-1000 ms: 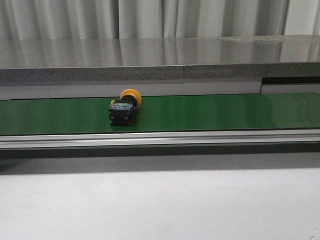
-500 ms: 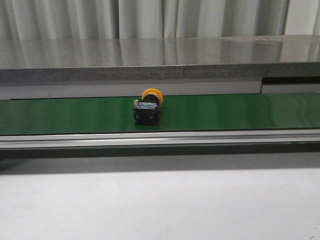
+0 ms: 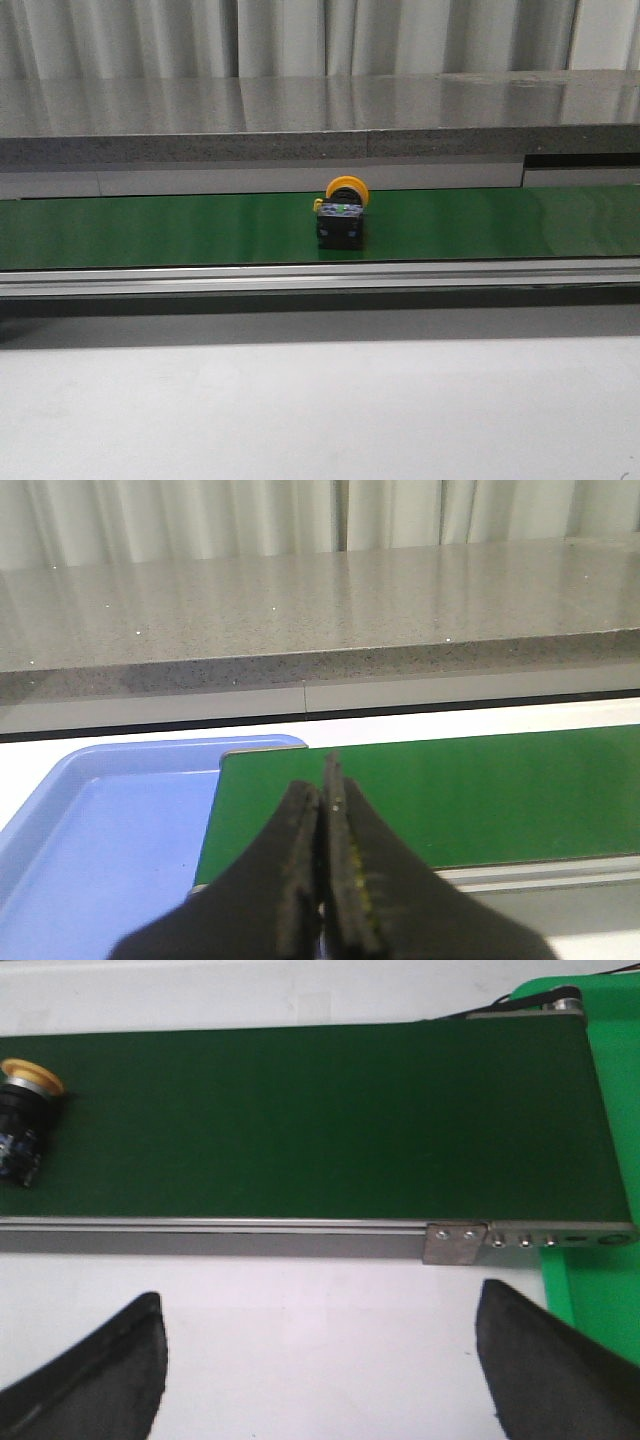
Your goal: Move button from left to right
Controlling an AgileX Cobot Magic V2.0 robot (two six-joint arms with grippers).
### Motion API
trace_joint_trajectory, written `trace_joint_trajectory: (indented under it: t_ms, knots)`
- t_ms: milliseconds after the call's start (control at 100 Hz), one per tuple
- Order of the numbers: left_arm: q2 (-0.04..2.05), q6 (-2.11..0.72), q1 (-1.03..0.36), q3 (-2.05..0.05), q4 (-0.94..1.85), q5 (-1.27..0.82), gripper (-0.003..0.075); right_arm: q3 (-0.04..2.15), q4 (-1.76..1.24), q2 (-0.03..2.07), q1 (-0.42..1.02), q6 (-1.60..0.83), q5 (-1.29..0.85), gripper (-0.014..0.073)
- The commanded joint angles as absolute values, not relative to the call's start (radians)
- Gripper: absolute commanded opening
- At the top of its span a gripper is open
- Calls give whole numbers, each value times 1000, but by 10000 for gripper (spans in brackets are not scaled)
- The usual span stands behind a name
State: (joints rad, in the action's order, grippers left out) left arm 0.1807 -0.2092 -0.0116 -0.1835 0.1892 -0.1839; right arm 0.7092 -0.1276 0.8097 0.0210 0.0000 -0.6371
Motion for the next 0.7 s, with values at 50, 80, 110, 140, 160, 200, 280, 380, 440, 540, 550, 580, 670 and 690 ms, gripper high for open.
trace_joint_trajectory:
  t_ms: [50, 80, 110, 140, 160, 200, 280, 380, 440, 540, 550, 580, 670, 690]
  knots:
    - [188, -206, -17, -212, 203, -97, -20, 778, -174, 859, 21, 0, -561, 633]
    - [188, -206, -17, -212, 203, -97, -20, 796, -179, 879, 21, 0, -569, 633]
    - [188, -206, -17, -212, 203, -97, -20, 812, -181, 907, 21, 0, -577, 633]
    - [188, -206, -17, -212, 203, -97, -20, 828, -185, 930, 22, 0, -586, 633]
    - [188, -206, -17, -212, 203, -96, -21, 841, -186, 948, 23, 0, -589, 633]
    - [188, -206, -17, -212, 203, -96, -21, 865, -189, 978, 30, -11, -594, 633]
    - [188, -206, -17, -212, 203, -96, -20, 906, -196, 1050, 59, -25, -596, 633]
    - [188, -206, -17, -212, 203, -96, -21, 953, -196, 1138, 108, -25, -594, 633]
    - [188, -206, -17, -212, 203, -96, -21, 983, -196, 1198, 138, -25, -594, 633]
    - [188, -206, -17, -212, 203, -96, -20, 1029, -196, 1292, 192, -25, -594, 633]
    - [188, -206, -17, -212, 203, -96, -20, 1036, -196, 1299, 195, -25, -594, 633]
    - [188, -206, -17, -212, 203, -96, -21, 1050, -196, 1331, 208, -25, -593, 633]
    - [188, -206, -17, -212, 203, -96, -21, 1094, -196, 1407, 238, -25, -594, 633]
    - [188, -206, -17, -212, 203, -96, -20, 1104, -196, 1417, 244, -25, -594, 633]
